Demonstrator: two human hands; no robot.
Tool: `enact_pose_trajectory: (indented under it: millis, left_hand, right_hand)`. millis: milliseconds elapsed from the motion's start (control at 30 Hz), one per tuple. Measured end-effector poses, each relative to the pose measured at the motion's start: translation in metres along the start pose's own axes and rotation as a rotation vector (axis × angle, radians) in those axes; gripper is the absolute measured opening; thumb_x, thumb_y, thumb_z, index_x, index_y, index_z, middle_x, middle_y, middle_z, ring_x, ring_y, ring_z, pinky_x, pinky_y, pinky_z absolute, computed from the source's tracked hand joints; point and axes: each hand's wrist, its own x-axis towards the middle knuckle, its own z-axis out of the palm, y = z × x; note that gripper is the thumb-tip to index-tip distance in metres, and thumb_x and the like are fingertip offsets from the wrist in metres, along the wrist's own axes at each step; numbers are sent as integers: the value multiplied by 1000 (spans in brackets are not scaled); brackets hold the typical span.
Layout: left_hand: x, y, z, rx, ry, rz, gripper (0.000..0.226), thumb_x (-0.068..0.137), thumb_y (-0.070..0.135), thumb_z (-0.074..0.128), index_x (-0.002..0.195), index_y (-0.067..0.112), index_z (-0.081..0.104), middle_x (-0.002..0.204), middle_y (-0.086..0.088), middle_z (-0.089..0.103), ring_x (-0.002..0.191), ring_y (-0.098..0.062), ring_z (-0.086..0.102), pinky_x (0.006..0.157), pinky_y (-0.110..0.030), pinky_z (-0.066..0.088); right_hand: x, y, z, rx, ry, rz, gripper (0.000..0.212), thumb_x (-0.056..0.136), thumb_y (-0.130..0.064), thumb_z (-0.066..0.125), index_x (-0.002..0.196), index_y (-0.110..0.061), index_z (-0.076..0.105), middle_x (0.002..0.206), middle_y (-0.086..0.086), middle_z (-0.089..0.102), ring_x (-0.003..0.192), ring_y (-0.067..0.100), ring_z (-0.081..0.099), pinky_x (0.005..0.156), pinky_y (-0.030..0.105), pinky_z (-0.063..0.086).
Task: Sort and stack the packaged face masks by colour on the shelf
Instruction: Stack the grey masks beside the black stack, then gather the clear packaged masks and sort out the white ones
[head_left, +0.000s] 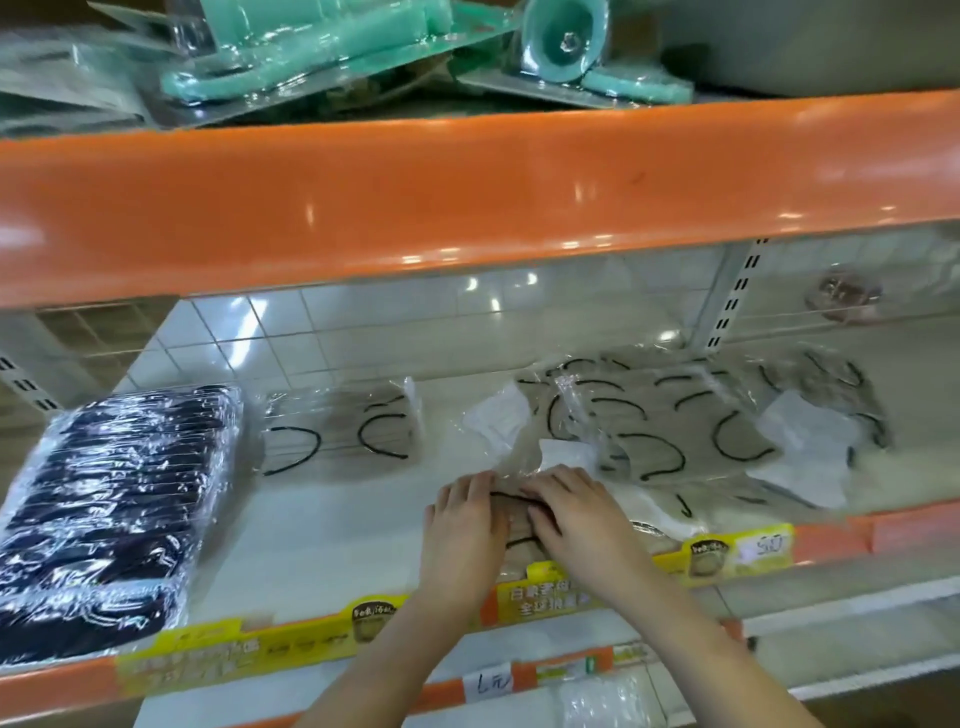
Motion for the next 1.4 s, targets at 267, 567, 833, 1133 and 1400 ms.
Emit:
enact_pose_trajectory:
  millis: [267,567,833,1133,1400]
  left_hand:
    - [0,3,2,-202,86,21,35,87,10,59,123,13,59,118,-2,63,118,-24,47,95,-33,36]
    - [4,-1,2,-222,66,-206,24,91,27,61,111,15,65,98,-1,66,112,-22,42,95,-37,38]
    - [7,0,-12,-267,113,-53,7,92,15,56,88,18,60,87,4,62,89,-18,52,74,-29,40]
    - [2,-7,-56,-582,256,-43,26,96,8,50,84,32,50,72,4,57,58,-6,47,55,-28,38]
    - [-3,-25,-89,-810,439,-56,23,94,4,55,87,26,56,83,0,64,75,-5,58,70,-19,45]
  right_hand:
    - [-3,6,4,-72,-90,14,52,72,-47,44,113,-21,61,108,-4,58,101,20,57,80,35,48]
    - [2,14,5,46,-153,14,77,73,-65,20,134,-26,47,131,-8,42,127,13,32,99,28,22]
    - [9,8,-2,21,-93,-28,39,91,-34,57,126,-18,54,124,-2,51,118,21,46,95,37,37]
    - [18,7,-11,-57,-128,74,34,94,-36,50,123,-18,54,117,0,57,109,24,51,86,36,44]
    - [56,-15,-47,-69,-438,193,29,99,-35,37,113,-14,51,110,6,60,99,25,56,80,36,43]
